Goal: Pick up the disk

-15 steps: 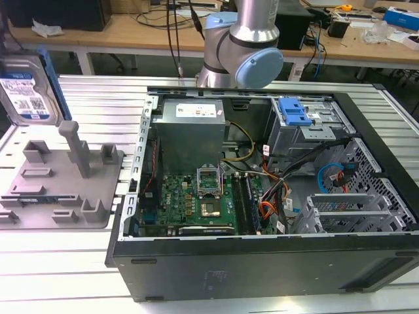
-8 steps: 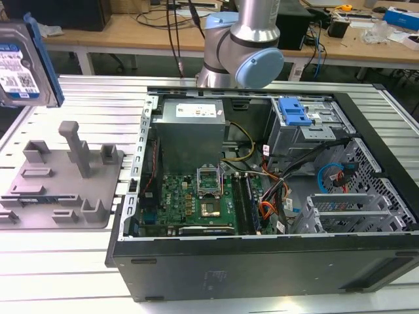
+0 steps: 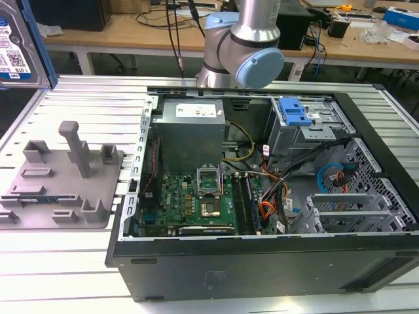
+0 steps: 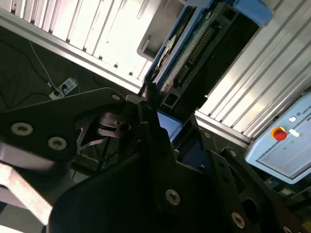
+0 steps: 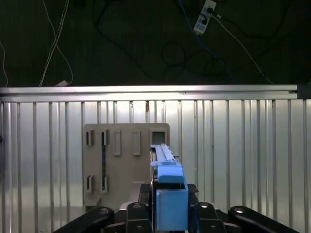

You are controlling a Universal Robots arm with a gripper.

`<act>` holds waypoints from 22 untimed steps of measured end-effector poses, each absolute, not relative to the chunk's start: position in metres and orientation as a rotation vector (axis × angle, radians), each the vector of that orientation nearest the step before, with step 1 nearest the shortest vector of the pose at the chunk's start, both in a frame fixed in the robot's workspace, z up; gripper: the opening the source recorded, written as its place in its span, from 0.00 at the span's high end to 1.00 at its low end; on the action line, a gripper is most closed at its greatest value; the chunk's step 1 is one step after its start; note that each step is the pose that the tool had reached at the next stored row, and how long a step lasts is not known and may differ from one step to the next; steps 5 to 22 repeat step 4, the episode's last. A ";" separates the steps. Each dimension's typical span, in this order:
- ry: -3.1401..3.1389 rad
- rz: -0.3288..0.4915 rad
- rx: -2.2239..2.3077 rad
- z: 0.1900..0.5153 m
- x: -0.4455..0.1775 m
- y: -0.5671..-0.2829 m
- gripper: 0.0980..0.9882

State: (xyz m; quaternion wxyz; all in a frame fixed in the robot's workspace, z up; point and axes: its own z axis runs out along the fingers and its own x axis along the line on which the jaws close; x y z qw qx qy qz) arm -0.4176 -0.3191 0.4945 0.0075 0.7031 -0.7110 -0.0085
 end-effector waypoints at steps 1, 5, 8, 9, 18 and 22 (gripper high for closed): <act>-2.223 -0.027 2.198 0.495 -0.418 -0.319 0.70; -2.223 -0.027 2.198 0.495 -0.418 -0.319 0.70; -2.223 -0.027 2.198 0.495 -0.418 -0.319 0.70; -2.223 -0.027 2.198 0.495 -0.418 -0.319 0.70; -2.223 -0.027 2.198 0.495 -0.418 -0.319 0.70; -2.223 -0.027 2.198 0.495 -0.418 -0.319 0.70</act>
